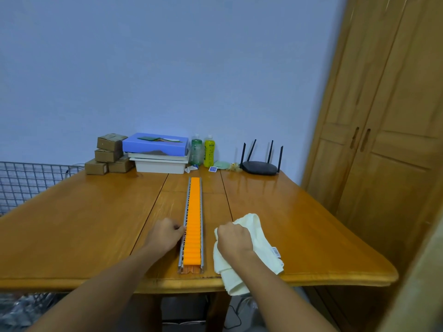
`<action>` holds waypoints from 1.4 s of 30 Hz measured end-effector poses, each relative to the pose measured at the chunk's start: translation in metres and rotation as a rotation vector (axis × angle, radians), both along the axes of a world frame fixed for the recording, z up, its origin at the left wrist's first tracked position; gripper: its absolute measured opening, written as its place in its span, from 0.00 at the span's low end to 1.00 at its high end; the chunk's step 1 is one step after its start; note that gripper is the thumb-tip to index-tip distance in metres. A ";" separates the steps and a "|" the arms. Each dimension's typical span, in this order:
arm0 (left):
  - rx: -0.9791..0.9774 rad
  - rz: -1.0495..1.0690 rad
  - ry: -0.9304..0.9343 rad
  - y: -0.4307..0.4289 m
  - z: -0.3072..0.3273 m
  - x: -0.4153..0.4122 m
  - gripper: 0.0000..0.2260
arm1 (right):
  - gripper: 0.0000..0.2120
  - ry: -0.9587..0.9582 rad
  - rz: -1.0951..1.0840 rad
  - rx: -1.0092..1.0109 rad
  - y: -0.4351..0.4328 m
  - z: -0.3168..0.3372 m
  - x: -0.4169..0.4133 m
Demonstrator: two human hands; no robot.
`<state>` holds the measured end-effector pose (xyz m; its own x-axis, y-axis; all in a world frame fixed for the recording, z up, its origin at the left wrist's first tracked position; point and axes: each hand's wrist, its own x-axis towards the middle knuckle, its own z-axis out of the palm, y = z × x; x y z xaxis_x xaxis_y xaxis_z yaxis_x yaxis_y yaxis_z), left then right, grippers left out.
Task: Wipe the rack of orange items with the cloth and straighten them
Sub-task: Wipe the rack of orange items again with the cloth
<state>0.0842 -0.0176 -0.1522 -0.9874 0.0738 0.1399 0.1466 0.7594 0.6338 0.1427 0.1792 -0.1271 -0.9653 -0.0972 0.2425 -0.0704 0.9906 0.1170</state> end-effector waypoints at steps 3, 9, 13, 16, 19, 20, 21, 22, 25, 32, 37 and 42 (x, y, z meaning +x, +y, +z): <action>-0.021 -0.001 -0.004 -0.001 0.002 -0.005 0.13 | 0.10 0.011 -0.056 0.005 0.009 -0.001 -0.005; -0.040 -0.024 -0.025 -0.005 0.007 -0.008 0.12 | 0.10 0.007 -0.139 -0.028 0.015 -0.001 -0.018; -0.032 -0.057 -0.038 -0.006 0.009 -0.013 0.11 | 0.09 0.061 -0.185 -0.104 0.010 -0.003 -0.026; -0.040 -0.082 -0.046 -0.009 0.009 -0.018 0.11 | 0.11 0.081 -0.194 -0.149 0.008 -0.006 -0.033; -0.040 -0.098 -0.059 -0.010 0.009 -0.022 0.11 | 0.11 0.075 -0.188 -0.181 0.009 -0.007 -0.037; -0.043 -0.100 -0.059 -0.010 0.009 -0.023 0.12 | 0.12 0.068 -0.187 -0.196 0.010 -0.007 -0.038; -0.048 -0.097 -0.053 -0.010 0.010 -0.025 0.13 | 0.11 0.059 -0.188 -0.209 0.010 -0.005 -0.039; -0.054 -0.089 -0.042 -0.009 0.011 -0.026 0.13 | 0.12 0.050 -0.187 -0.220 0.011 -0.003 -0.040; -0.074 -0.054 0.001 -0.006 0.015 -0.030 0.15 | 0.14 0.050 -0.175 -0.251 0.016 0.006 -0.042; -0.110 -0.017 0.043 0.003 0.023 -0.039 0.16 | 0.34 -0.099 -0.293 0.020 0.033 0.010 -0.041; -0.094 -0.003 0.033 0.007 0.027 -0.046 0.15 | 0.36 -0.260 -0.315 -0.119 0.041 -0.002 -0.041; -0.091 0.022 0.037 0.010 0.026 -0.052 0.15 | 0.29 -0.183 -0.215 -0.073 0.047 -0.002 -0.047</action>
<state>0.0317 -0.0074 -0.1260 -0.9832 0.0657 0.1705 0.1512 0.8169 0.5566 0.0958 0.2263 -0.1294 -0.9902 0.1256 0.0617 0.1287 0.9905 0.0492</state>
